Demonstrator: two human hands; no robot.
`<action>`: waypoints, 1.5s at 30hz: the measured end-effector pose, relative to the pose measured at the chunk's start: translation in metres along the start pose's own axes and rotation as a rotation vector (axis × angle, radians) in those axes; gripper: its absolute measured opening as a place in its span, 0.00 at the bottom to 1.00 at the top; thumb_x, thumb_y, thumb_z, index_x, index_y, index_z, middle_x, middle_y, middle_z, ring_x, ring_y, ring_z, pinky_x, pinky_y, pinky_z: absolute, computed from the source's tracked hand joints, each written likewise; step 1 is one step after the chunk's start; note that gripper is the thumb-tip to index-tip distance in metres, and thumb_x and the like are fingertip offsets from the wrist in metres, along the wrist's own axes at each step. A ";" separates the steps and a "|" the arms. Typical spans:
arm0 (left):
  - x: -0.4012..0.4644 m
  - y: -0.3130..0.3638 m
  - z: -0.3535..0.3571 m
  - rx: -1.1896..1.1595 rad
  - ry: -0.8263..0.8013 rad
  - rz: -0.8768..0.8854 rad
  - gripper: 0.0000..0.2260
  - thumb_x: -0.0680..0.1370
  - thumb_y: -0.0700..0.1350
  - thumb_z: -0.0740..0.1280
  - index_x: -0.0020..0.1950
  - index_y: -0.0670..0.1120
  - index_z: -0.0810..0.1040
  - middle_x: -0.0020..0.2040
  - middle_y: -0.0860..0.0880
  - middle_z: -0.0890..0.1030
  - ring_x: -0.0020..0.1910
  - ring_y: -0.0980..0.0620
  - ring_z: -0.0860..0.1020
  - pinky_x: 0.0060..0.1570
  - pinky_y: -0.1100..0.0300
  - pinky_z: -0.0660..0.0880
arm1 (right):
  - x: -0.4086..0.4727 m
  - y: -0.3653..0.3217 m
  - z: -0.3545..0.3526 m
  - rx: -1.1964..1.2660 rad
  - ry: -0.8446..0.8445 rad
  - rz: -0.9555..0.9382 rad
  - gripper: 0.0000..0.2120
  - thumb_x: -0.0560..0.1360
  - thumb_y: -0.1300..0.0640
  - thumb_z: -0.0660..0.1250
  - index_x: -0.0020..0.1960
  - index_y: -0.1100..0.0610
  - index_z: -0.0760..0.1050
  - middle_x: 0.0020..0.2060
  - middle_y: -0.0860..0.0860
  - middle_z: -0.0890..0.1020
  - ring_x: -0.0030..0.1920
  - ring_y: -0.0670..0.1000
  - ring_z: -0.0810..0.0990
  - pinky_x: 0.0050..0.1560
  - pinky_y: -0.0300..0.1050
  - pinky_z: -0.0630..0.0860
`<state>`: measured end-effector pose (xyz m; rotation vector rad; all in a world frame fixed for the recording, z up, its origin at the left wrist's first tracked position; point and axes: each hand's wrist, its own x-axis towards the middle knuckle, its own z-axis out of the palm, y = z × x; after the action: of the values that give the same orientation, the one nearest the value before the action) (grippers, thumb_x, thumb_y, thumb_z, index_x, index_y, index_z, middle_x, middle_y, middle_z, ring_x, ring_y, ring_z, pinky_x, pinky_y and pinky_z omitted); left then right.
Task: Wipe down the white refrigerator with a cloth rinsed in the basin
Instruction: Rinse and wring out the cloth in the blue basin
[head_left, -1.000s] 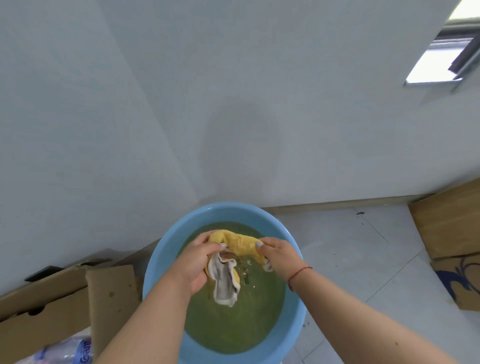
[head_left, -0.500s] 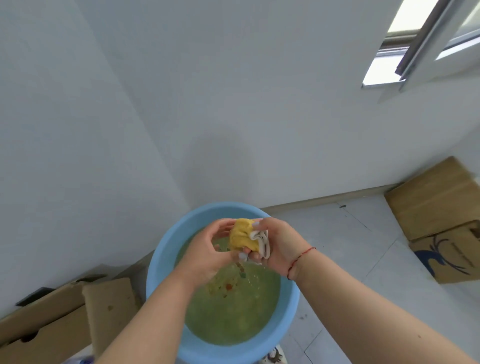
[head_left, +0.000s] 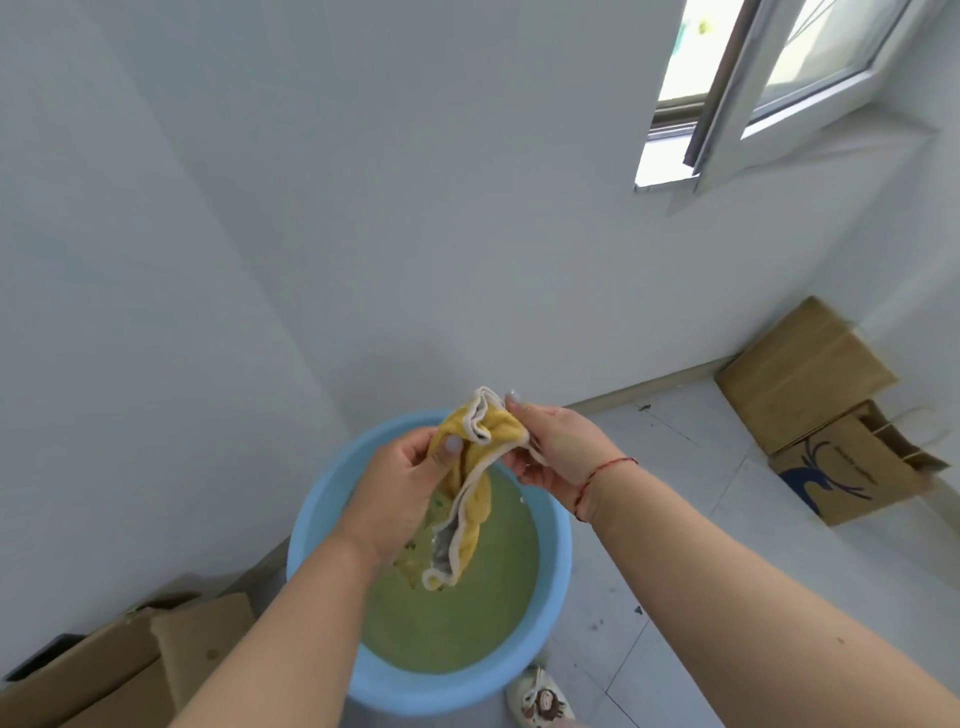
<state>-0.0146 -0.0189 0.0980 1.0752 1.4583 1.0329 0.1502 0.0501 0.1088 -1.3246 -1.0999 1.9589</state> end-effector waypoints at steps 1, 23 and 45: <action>-0.004 0.004 0.001 -0.001 -0.007 -0.005 0.26 0.70 0.69 0.67 0.45 0.45 0.82 0.39 0.41 0.82 0.40 0.48 0.78 0.50 0.44 0.75 | -0.004 0.000 -0.001 0.024 0.055 0.009 0.19 0.79 0.45 0.62 0.33 0.55 0.75 0.27 0.52 0.74 0.29 0.49 0.70 0.34 0.42 0.68; -0.032 0.106 0.155 -0.088 -0.194 0.038 0.12 0.84 0.45 0.58 0.50 0.46 0.82 0.47 0.41 0.84 0.47 0.42 0.81 0.53 0.42 0.78 | -0.177 0.001 -0.124 0.490 0.275 -0.275 0.17 0.69 0.53 0.75 0.53 0.61 0.77 0.48 0.59 0.81 0.49 0.57 0.79 0.58 0.53 0.75; -0.163 0.108 0.484 0.322 -0.831 0.028 0.11 0.71 0.46 0.76 0.52 0.49 0.81 0.50 0.40 0.81 0.48 0.42 0.81 0.51 0.47 0.81 | -0.450 0.132 -0.339 0.013 1.257 -0.136 0.29 0.71 0.46 0.73 0.66 0.53 0.66 0.57 0.54 0.77 0.57 0.53 0.76 0.59 0.48 0.74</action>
<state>0.4911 -0.1179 0.1787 1.5169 0.9265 0.2754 0.6367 -0.2588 0.1560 -1.9188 -0.4836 0.6828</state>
